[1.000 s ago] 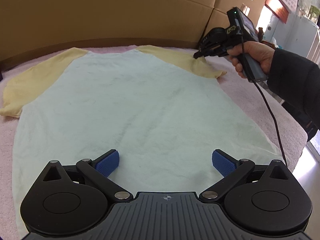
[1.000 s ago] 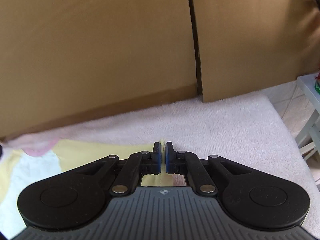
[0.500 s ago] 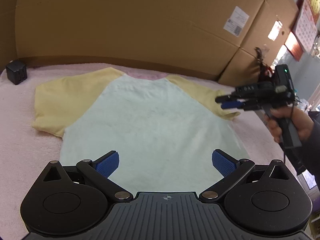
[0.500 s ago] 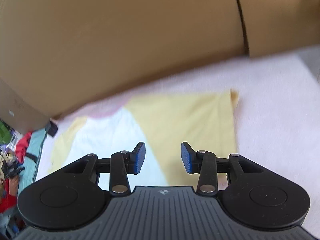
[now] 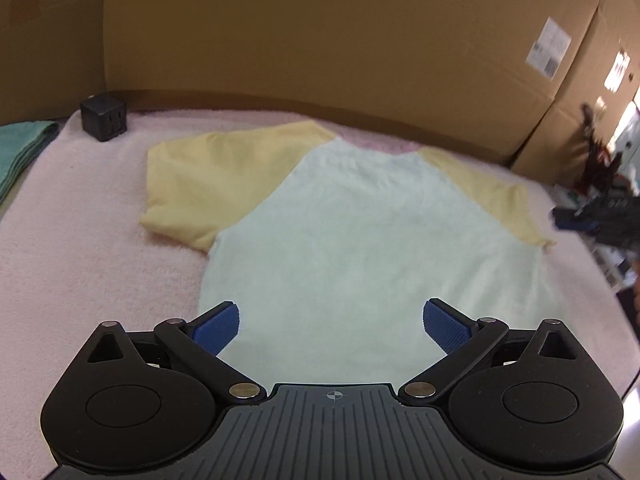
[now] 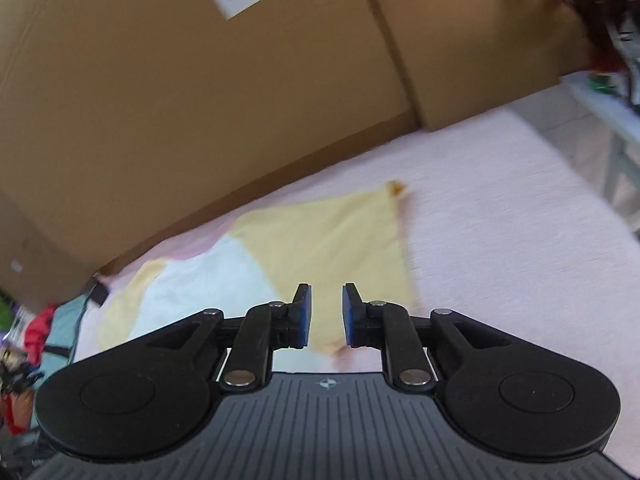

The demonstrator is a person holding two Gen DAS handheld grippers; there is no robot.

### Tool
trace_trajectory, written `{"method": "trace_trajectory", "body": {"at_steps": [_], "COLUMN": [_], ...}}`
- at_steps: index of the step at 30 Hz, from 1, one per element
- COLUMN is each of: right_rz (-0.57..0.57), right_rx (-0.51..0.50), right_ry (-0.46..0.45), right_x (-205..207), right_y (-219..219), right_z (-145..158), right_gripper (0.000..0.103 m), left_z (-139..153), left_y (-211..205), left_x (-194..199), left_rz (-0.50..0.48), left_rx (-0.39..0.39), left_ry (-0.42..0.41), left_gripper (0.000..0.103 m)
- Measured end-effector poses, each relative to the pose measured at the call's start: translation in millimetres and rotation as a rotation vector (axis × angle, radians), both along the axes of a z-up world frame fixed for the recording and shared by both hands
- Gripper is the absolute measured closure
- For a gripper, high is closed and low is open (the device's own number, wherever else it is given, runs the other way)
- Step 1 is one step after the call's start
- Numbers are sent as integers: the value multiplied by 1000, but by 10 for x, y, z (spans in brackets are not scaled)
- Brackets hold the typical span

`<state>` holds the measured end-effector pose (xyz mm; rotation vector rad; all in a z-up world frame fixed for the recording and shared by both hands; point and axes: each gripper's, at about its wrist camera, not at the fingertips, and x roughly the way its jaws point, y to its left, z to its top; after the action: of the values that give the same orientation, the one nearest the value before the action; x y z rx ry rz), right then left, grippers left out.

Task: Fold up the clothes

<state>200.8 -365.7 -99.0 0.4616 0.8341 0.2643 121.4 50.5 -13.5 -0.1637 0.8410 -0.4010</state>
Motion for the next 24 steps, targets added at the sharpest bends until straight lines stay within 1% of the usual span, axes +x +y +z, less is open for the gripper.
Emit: {"method": "trace_trajectory", "body": {"at_steps": [1,2,3,4,5,7,8,9,10,12,13,14,16,17,19,20,21,22,24], "right_rz": [42,84,95,104,103,96,71,46,8,-69,-74,-67,-48,-21,25,32,48,69,95], "right_rx": [0,1,-9,-20,-32,-90,-88,-85,-92,-107,-92,-47,44,80,94,88,86,89,93], "right_ry": [14,28,54,82,53,35,44,53,60,74,54,29,2,-13,-41,-48,-42,-24,5], "right_x": [25,49,93,139,133,112,84,56,29,-25,-33,-11,61,139,350,460,599,730,973], "right_y": [163,326,425,521,551,513,423,329,216,-12,-56,-112,-67,26,308,456,634,784,1059], "right_z": [-48,-96,-190,-288,-331,-315,-308,-300,-268,-200,-141,-76,66,125,195,189,152,98,-44], "right_gripper": [72,67,63,63,65,71,71,72,72,66,66,66,64,63,57,56,54,54,54], "left_z": [24,-2,-64,-153,-225,-298,-300,-268,-178,1,100,214,352,366,281,218,121,34,-162], "left_y": [-40,-87,-135,-178,-196,-139,-87,-23,62,232,301,334,279,215,28,-70,-168,-249,-341], "left_x": [68,146,218,278,311,286,272,268,281,307,341,429,742,923,1316,1503,1664,1796,2000], "left_rz": [-5,-17,-17,6,18,13,18,25,37,61,71,78,80,74,53,47,50,60,118], "left_rx": [-45,-72,-66,-27,6,47,60,63,49,22,1,-32,-93,-115,-146,-156,-149,-124,-76], "left_ry": [25,51,76,104,114,86,90,90,82,66,53,35,33,40,70,82,83,67,28], "left_gripper": [0,0,0,0,0,0,1,2,2,2,1,0,0,0,0,0,0,0,0]}}
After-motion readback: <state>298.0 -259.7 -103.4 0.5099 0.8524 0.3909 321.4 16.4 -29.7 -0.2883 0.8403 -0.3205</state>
